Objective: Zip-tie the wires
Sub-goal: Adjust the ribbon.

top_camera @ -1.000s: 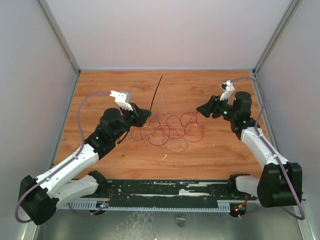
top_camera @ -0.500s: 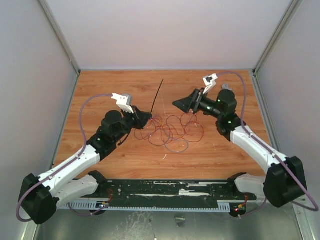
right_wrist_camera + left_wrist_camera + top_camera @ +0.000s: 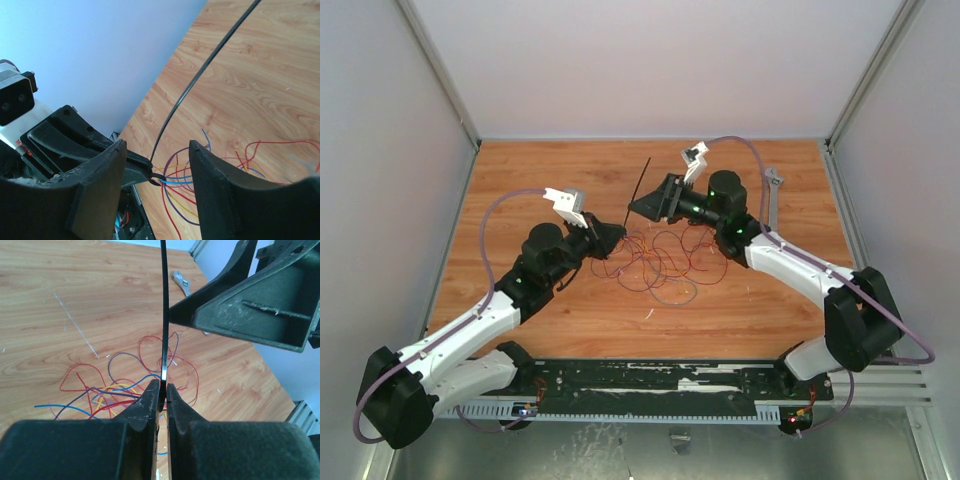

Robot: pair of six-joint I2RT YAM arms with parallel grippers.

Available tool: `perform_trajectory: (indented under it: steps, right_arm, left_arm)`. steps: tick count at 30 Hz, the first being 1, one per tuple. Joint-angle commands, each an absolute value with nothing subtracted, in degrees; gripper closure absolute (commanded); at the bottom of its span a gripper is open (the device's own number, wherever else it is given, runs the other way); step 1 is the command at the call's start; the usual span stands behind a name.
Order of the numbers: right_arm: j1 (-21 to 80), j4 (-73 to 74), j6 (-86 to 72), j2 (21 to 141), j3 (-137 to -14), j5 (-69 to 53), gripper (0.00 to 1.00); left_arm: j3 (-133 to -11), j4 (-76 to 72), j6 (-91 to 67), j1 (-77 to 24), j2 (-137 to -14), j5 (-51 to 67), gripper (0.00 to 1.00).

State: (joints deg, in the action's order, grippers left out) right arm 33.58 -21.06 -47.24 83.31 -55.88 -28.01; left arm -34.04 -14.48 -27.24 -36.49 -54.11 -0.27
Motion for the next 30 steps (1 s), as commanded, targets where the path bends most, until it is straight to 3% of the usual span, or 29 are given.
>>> perform_trajectory:
  steps: [1, 12, 16, 30]
  right_arm:
    - [35.8, -22.4, -47.9, 85.3, -58.8, -25.8, 0.49]
    - [37.9, -22.0, -47.5, 87.5, -59.7, -26.7, 0.81]
    - [38.0, -21.9, -47.2, 87.2, -59.6, -26.7, 0.99]
    - [37.9, -15.2, -45.7, 85.6, -68.1, -27.2, 1.0]
  left_arm:
    - [-33.7, -17.4, -27.2, -36.1, -53.2, 0.3, 1.0]
    - [-33.3, -17.5, -27.5, -36.1, -53.1, -0.6, 1.0]
    - [-33.3, -17.7, -27.6, -36.1, -53.6, -0.8, 1.0]
    - [-29.3, -21.4, -27.7, -36.1, -56.2, -0.2, 1.0]
